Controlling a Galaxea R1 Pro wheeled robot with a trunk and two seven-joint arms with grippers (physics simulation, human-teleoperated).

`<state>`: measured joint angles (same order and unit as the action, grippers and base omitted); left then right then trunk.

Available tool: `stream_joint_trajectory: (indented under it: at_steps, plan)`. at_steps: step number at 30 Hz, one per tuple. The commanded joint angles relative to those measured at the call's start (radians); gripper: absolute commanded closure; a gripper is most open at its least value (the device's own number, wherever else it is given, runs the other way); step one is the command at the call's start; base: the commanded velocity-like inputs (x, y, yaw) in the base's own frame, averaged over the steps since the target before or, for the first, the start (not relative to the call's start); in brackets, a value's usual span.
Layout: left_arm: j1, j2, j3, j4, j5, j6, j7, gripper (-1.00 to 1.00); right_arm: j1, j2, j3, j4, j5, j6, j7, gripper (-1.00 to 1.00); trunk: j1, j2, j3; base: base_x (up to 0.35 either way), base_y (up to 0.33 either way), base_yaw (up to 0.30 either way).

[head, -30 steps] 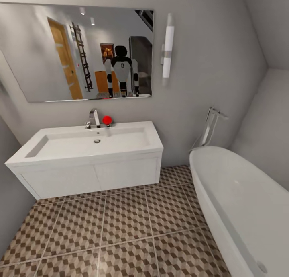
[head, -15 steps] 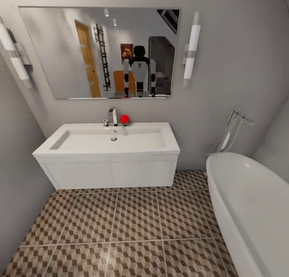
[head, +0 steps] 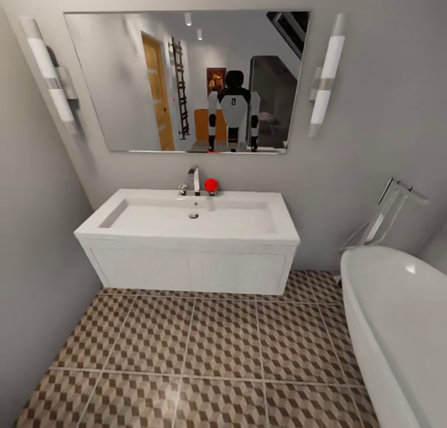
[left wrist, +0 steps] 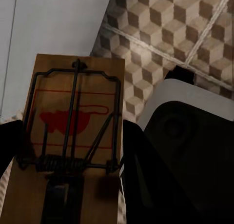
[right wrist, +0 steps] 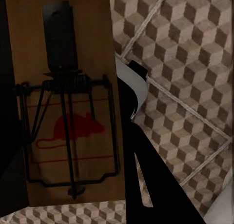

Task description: Take the four mousetraps from the cabinet in the bathroom and place them on the bathroom floor. Make sure all four end up on the same floor surface, and ensure that at least two of them are either under or directly next to the same bathroom sink.

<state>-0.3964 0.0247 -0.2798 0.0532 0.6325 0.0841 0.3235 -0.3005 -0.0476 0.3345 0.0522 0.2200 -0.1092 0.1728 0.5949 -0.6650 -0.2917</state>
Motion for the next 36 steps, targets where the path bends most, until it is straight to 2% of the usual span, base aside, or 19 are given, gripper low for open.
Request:
stream_joint_trajectory:
  at_steps: [1,15,36]
  plan:
    - [-0.001,0.000,-0.009,0.000,0.001,0.006,0.002,1.00,-0.002,0.000,-0.002,0.004,0.007,-0.007,0.001,1.00,0.001,-0.001,-0.001,0.294,0.085,0.006]
    - [-0.001,-0.002,-0.009,0.000,0.001,0.006,0.002,1.00,-0.002,0.000,-0.002,0.005,0.007,-0.007,0.001,1.00,0.001,-0.001,-0.001,0.307,0.085,0.001]
    - [-0.001,-0.002,-0.009,0.001,0.000,0.006,0.002,1.00,-0.002,0.001,-0.002,0.005,0.007,-0.007,0.001,1.00,0.001,-0.001,-0.001,0.315,0.004,0.000]
